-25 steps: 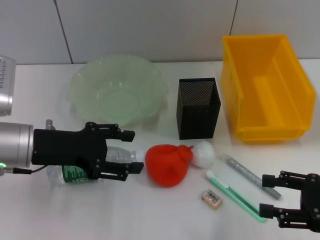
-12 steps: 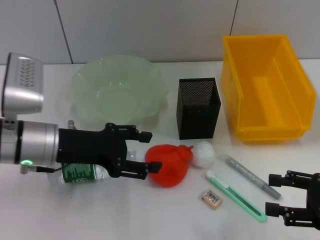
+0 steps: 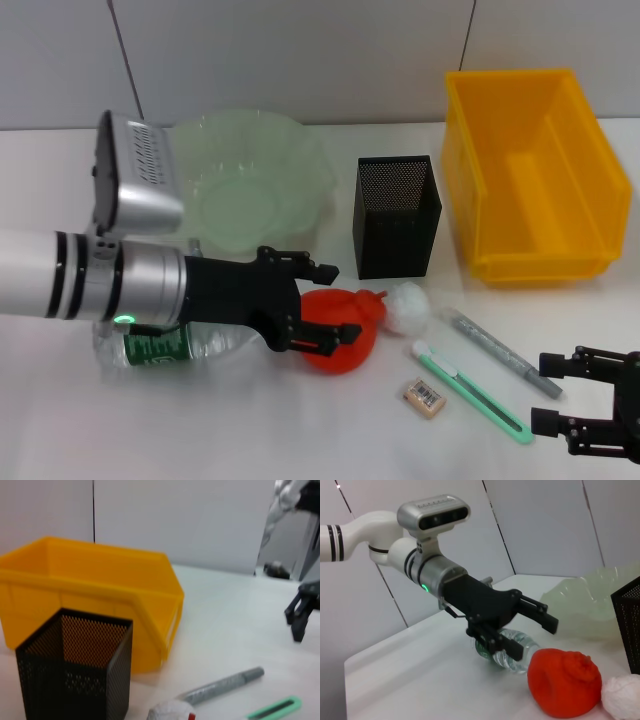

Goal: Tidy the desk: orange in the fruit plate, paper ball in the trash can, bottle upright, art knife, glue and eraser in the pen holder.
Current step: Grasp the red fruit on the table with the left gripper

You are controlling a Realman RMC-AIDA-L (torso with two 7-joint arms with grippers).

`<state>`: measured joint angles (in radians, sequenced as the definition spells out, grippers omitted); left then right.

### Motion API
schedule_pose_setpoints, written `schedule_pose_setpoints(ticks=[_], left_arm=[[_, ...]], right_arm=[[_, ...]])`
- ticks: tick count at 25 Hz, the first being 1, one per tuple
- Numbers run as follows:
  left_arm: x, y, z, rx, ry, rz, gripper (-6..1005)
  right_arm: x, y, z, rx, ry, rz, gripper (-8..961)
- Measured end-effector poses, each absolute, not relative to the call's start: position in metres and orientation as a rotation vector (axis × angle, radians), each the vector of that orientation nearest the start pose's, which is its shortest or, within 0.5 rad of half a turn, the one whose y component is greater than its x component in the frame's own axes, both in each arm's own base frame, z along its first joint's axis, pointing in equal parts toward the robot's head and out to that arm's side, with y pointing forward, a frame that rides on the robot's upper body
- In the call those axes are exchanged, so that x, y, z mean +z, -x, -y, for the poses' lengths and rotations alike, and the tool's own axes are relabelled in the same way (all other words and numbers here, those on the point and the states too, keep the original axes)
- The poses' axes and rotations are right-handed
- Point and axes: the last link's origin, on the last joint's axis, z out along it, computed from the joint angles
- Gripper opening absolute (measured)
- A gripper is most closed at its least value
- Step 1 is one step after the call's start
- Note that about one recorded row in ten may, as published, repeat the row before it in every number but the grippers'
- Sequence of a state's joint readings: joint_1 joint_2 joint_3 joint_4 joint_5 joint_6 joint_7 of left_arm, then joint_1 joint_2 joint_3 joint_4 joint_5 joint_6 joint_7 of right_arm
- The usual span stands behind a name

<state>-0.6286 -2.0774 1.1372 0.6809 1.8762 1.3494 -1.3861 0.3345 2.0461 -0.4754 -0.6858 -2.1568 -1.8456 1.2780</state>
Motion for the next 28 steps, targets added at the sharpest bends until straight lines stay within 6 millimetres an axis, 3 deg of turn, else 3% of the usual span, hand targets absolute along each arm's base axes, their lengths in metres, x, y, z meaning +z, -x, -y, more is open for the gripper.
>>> schedule_pose_setpoints(ticks=[11, 23, 28], left_arm=[[-0.084, 0.205, -0.356, -0.289, 2.912, 0.222, 798], [-0.092, 0.205, -0.355, -0.268, 2.899, 0.221, 798], [-0.092, 0.208, -0.354, -0.259, 2.894, 0.228, 584]], right_arm=[[0.029, -0.317, -0.248, 0.763, 2.744, -0.731, 776], [0.026, -0.313, -0.252, 0.781, 2.753, -0.722, 777], [0.024, -0.311, -0.251, 0.792, 2.750, -0.725, 776]])
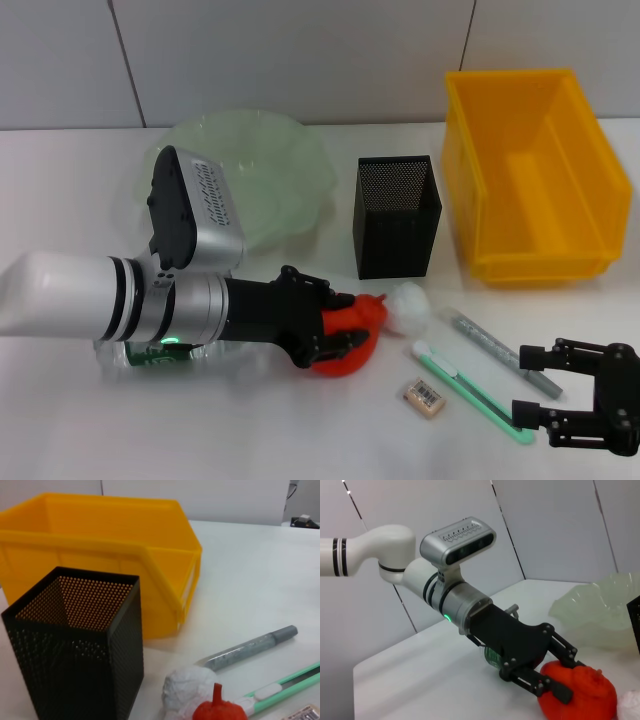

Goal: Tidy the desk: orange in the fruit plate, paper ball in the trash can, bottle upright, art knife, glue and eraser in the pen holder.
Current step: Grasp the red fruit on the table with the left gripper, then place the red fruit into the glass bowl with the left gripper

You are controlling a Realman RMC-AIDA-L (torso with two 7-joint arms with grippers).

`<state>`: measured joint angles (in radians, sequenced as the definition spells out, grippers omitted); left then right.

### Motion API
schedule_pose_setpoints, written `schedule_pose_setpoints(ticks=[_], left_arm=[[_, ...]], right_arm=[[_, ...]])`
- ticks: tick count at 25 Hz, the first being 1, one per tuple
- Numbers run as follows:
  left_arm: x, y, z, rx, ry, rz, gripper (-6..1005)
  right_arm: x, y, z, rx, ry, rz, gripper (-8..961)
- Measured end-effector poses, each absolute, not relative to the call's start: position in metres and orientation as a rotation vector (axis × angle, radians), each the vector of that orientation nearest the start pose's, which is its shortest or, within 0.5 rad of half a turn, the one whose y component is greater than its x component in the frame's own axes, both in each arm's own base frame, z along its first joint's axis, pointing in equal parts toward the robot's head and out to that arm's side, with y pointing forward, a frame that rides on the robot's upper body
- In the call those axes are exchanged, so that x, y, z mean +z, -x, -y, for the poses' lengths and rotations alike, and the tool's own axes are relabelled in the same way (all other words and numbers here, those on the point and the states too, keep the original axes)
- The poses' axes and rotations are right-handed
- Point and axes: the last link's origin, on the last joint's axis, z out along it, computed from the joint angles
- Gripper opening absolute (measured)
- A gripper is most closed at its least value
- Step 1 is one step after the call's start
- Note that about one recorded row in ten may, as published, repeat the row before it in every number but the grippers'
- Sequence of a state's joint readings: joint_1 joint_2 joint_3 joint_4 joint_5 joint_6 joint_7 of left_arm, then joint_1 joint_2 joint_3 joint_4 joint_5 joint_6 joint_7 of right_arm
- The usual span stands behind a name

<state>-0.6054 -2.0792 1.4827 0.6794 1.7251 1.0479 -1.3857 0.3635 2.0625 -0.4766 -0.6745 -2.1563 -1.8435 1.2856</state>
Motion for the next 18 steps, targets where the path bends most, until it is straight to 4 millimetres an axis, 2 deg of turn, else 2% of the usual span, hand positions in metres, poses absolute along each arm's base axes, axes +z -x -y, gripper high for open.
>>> schedule_pose_setpoints(ticks=[10, 14, 15, 16, 18], left_arm=[[-0.084, 0.215, -0.352, -0.287, 2.854, 0.255, 227], [-0.072, 0.214, -0.343, -0.361, 2.852, 0.241, 167], [-0.058, 0.214, -0.335, -0.431, 2.841, 0.233, 164], [-0.058, 0.214, -0.335, -0.431, 2.841, 0.233, 160], [-0.043, 0.215, -0.331, -0.489, 2.818, 0.236, 152]], right_arm=[[0.024, -0.311, -0.252, 0.805, 2.742, -0.728, 777], [0.024, -0.311, -0.252, 0.806, 2.741, -0.728, 777], [0.024, -0.311, -0.252, 0.807, 2.741, -0.727, 777], [0.024, -0.311, -0.252, 0.807, 2.741, -0.727, 776], [0.024, -0.310, -0.253, 0.807, 2.742, -0.723, 776]])
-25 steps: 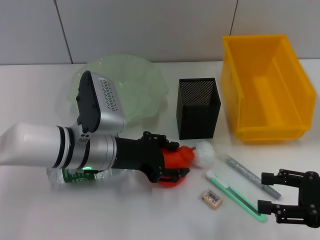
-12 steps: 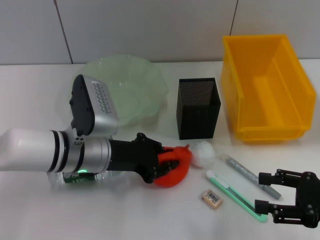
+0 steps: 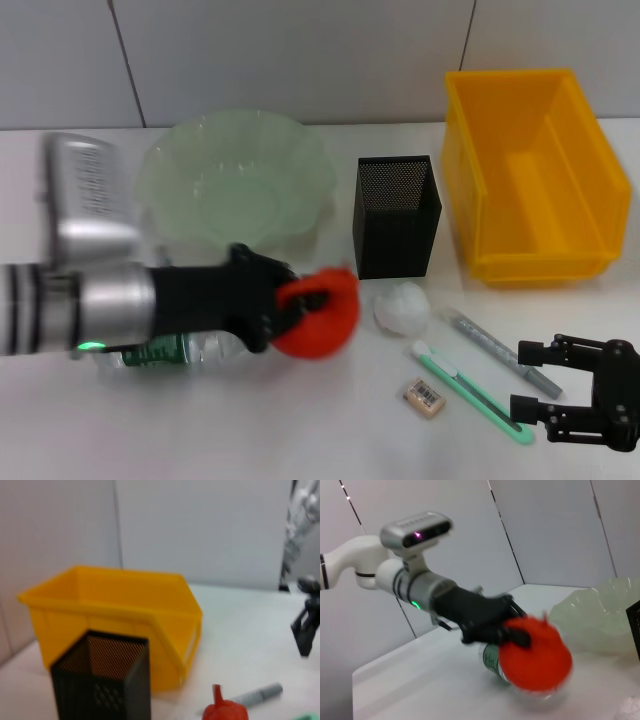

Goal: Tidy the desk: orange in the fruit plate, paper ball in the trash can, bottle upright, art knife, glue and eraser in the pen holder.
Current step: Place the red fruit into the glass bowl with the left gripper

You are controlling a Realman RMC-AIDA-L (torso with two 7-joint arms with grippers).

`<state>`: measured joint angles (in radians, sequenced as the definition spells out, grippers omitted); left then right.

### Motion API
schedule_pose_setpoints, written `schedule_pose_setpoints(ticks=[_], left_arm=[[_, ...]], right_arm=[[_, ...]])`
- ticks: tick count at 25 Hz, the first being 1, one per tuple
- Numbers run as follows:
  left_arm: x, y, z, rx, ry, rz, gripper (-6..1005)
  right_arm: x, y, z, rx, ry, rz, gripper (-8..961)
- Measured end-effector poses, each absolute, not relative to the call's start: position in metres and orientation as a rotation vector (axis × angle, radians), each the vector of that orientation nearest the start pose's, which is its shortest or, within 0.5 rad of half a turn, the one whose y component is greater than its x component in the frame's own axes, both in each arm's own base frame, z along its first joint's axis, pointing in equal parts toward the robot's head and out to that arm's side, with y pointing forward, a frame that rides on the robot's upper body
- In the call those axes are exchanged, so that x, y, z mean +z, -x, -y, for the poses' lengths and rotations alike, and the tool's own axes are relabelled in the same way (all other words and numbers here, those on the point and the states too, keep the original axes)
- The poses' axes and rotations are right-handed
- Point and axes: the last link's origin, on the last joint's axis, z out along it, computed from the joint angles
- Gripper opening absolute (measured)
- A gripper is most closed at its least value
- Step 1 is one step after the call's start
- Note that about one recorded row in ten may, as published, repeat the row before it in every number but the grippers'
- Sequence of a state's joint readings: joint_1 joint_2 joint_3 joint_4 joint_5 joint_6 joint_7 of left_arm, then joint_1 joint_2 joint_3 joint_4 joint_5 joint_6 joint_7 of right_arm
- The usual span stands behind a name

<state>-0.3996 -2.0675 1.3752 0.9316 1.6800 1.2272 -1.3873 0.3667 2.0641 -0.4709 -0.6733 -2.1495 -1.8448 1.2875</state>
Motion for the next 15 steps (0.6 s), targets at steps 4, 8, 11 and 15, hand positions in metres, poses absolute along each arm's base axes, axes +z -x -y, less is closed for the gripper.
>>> schedule_pose_setpoints(ticks=[4, 8, 11, 15], left_arm=[[-0.010, 0.220, -0.332, -0.669, 2.690, 0.311, 137], [0.006, 0.223, -0.343, -0.761, 2.576, 0.375, 118], [0.008, 0.222, -0.349, -0.780, 2.542, 0.395, 96], [0.003, 0.219, -0.386, -0.791, 2.398, 0.524, 74]], right_arm=[[0.025, -0.308, -0.256, 0.809, 2.746, -0.708, 776], [0.022, -0.302, -0.261, 0.820, 2.757, -0.682, 777], [0.021, -0.300, -0.262, 0.825, 2.761, -0.673, 777], [0.015, -0.293, -0.266, 0.848, 2.786, -0.663, 777]])
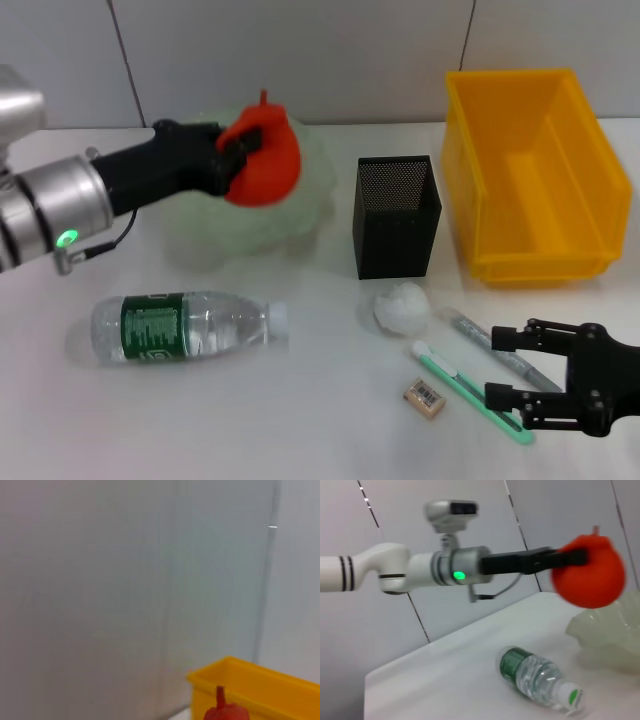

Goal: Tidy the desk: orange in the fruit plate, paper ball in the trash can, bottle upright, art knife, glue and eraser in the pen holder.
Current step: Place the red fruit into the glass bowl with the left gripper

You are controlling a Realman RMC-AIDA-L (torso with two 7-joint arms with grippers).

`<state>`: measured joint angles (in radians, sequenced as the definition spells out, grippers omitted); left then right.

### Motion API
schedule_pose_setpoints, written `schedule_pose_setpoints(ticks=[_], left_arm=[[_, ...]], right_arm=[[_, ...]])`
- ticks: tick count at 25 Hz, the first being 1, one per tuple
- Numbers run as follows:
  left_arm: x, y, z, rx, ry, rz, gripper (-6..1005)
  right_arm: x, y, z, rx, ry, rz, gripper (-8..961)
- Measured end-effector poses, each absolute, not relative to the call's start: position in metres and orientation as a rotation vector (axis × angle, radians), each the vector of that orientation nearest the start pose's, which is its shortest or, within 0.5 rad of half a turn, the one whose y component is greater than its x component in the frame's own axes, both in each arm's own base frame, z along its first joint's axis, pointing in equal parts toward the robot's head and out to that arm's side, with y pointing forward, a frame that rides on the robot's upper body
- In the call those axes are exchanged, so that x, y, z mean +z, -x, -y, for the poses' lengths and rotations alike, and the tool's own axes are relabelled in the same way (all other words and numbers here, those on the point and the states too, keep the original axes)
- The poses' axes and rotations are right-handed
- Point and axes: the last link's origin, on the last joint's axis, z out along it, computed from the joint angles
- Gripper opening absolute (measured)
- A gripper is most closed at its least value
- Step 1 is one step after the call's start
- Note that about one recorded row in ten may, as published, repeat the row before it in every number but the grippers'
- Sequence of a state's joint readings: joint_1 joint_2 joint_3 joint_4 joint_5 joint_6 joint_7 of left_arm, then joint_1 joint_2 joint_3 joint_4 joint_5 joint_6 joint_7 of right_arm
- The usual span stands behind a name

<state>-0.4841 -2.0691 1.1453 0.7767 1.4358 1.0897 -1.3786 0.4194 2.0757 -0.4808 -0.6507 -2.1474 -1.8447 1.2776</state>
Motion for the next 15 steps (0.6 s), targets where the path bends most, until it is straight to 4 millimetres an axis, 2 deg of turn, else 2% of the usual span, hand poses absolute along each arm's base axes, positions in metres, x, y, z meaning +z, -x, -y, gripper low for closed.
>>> schedule_pose_setpoints(ticks=[2, 3, 4, 6, 8, 15], left_arm=[[0.003, 0.219, -0.386, -0.791, 2.398, 0.524, 65], [-0.002, 0.217, -0.405, -0.754, 2.339, 0.575, 60], [-0.005, 0.215, -0.414, -0.728, 2.317, 0.592, 65], [-0.006, 0.215, -0.417, -0.714, 2.304, 0.600, 74], [-0.008, 0.215, -0.432, -0.652, 2.239, 0.628, 83], [-0.007, 0.218, -0.440, -0.602, 2.183, 0.643, 116]], right_arm=[[0.015, -0.293, -0.266, 0.851, 2.788, -0.662, 777], [0.015, -0.292, -0.266, 0.854, 2.790, -0.661, 777], [0.015, -0.292, -0.266, 0.856, 2.792, -0.661, 777], [0.013, -0.290, -0.266, 0.865, 2.796, -0.662, 777], [0.011, -0.289, -0.266, 0.878, 2.800, -0.666, 777], [0.009, -0.288, -0.266, 0.888, 2.801, -0.673, 777]])
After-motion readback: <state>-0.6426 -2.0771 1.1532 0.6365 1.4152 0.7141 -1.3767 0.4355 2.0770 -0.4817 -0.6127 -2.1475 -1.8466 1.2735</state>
